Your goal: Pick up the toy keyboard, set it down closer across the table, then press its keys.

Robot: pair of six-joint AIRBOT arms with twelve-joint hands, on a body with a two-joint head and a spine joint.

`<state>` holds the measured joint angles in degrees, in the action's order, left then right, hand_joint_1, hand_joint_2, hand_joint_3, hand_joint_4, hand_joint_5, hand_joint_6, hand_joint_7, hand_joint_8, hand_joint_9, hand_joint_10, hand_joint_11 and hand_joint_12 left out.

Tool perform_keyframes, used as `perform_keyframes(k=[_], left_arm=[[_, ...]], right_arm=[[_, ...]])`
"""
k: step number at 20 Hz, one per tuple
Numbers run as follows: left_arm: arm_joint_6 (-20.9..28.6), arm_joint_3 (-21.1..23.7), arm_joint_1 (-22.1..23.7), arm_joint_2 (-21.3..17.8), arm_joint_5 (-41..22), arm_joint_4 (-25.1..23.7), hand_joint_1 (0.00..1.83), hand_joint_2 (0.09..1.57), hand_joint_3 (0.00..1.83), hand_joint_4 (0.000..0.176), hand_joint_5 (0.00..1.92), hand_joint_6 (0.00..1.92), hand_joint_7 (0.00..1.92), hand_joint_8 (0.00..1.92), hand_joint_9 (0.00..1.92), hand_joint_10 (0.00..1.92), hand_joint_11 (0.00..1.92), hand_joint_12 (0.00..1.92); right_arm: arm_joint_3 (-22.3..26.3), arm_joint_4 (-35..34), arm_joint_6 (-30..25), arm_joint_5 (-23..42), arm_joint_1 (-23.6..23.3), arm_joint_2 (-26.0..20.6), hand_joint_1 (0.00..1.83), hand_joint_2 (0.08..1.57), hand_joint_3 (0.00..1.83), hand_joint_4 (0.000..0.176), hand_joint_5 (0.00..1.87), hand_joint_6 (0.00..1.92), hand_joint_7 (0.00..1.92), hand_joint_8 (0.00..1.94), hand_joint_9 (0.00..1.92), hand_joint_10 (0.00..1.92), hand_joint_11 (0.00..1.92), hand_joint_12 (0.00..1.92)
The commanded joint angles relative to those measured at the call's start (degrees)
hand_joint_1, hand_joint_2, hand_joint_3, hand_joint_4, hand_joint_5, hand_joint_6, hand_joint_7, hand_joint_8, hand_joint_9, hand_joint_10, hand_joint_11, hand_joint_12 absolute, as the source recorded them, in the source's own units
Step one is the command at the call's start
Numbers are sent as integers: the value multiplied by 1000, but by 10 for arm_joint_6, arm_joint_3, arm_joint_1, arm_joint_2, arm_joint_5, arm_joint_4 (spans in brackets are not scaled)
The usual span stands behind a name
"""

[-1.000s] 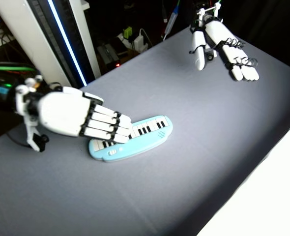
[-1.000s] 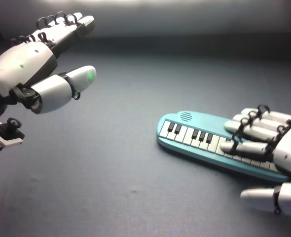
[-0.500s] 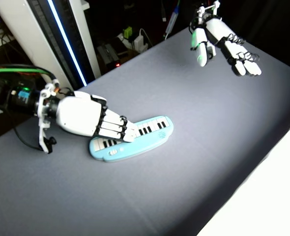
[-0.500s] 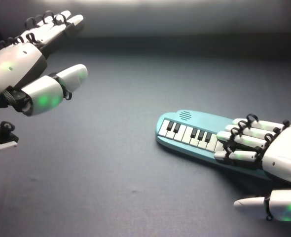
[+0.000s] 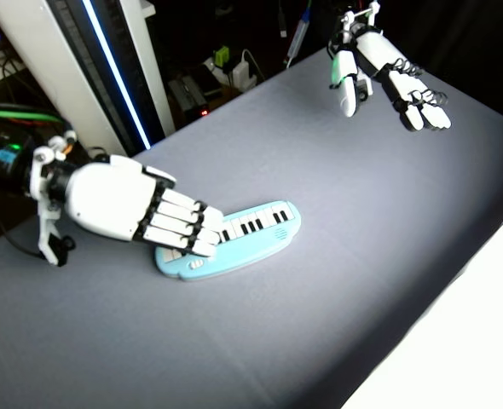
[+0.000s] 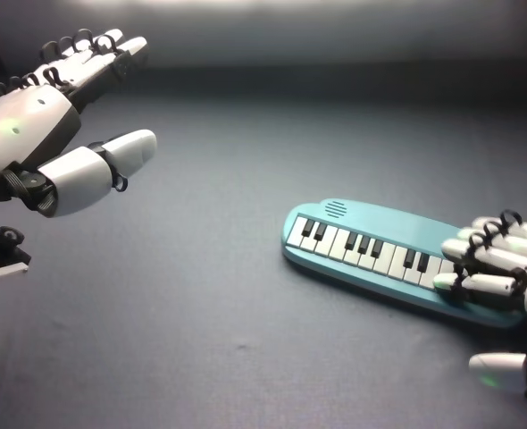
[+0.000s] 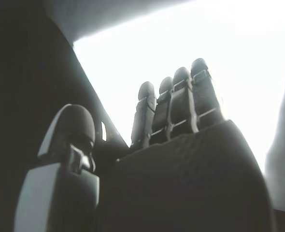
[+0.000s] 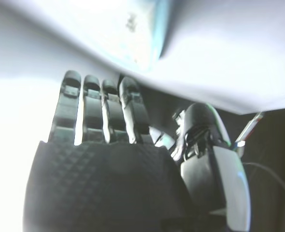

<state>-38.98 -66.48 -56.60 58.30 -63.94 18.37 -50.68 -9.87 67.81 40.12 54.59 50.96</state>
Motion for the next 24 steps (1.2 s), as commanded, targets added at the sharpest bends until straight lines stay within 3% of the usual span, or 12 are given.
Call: perform_keyframes(k=[1, 6, 8, 12, 13, 17, 18, 20, 21, 22, 23, 24], left_arm=[[2, 1, 3, -3, -77, -3, 315, 1398, 0, 12, 126, 1, 0, 0, 0, 0, 0, 0], [2, 3, -4, -3, -83, 1, 389, 1364, 0, 4, 124, 0, 0, 0, 0, 0, 0, 0], [3, 4, -6, -3, -85, 2, 385, 1360, 0, 12, 111, 0, 0, 0, 0, 0, 0, 0], [2, 9, -13, -6, -95, 2, 401, 1359, 0, 4, 101, 0, 0, 0, 0, 0, 0, 0], [2, 14, -18, -10, -105, 2, 405, 1359, 0, 5, 82, 0, 0, 0, 0, 0, 0, 0], [2, 35, -40, -22, -160, 6, 494, 1373, 1, 38, 5, 0, 0, 0, 0, 0, 0, 0], [2, 41, -45, -25, -179, 7, 396, 1390, 8, 74, 0, 0, 0, 0, 0, 0, 0, 0], [-2, 51, -56, -32, -210, 11, 256, 1423, 17, 98, 0, 0, 0, 0, 0, 0, 0, 0], [-3, 54, -58, -34, -218, 12, 256, 1423, 17, 98, 0, 0, 0, 0, 0, 0, 0, 0], [-3, 59, -63, -39, -242, 15, 226, 1429, 14, 128, 0, 0, 0, 0, 0, 0, 0, 0], [-5, 64, -64, -44, -261, 16, 198, 1442, 15, 128, 0, 0, 0, 0, 0, 0, 0, 0], [-7, 68, -65, -50, -281, 16, 235, 1446, 11, 117, 0, 0, 0, 0, 0, 0, 0, 0]], right_arm=[[-4, -1, 1, 58, 0, 1, 0, 1249, 0, 0, 346, 34, 0, 0, 0, 0, 0, 0], [-7, -11, 10, 52, 1, 6, 0, 1235, 0, 0, 420, 13, 8, 3, 0, 0, 0, 0], [3, -12, 10, 77, 1, -6, 0, 1276, 12, 33, 68, 0, 0, 0, 0, 0, 0, 0], [35, -18, 9, 173, 1, -46, 0, 1312, 25, 33, 0, 0, 0, 0, 0, 0, 0, 0], [45, -19, 8, 204, 2, -59, 0, 1309, 22, 53, 0, 0, 0, 0, 0, 0, 0, 0], [70, -33, -8, 332, 26, -91, 0, 1326, 22, 97, 0, 0, 0, 0, 0, 0, 0, 0], [74, -43, -16, 378, 39, -98, 0, 1386, 15, 99, 0, 0, 0, 0, 0, 0, 0, 0], [75, -58, -34, 435, 63, -103, 0, 1399, 11, 116, 0, 0, 0, 0, 0, 0, 0, 0], [75, -64, -39, 456, 72, -105, 0, 1399, 11, 116, 0, 0, 0, 0, 0, 0, 0, 0], [76, -75, -45, 489, 87, -112, 0, 1379, 0, 85, 0, 0, 0, 0, 0, 0, 0, 0], [77, -80, -51, 514, 94, -116, 0, 1383, 2, 42, 0, 0, 0, 0, 0, 0, 0, 0], [77, -85, -59, 536, 97, -118, 0, 1379, 0, 33, 0, 0, 0, 0, 0, 0, 0, 0]])
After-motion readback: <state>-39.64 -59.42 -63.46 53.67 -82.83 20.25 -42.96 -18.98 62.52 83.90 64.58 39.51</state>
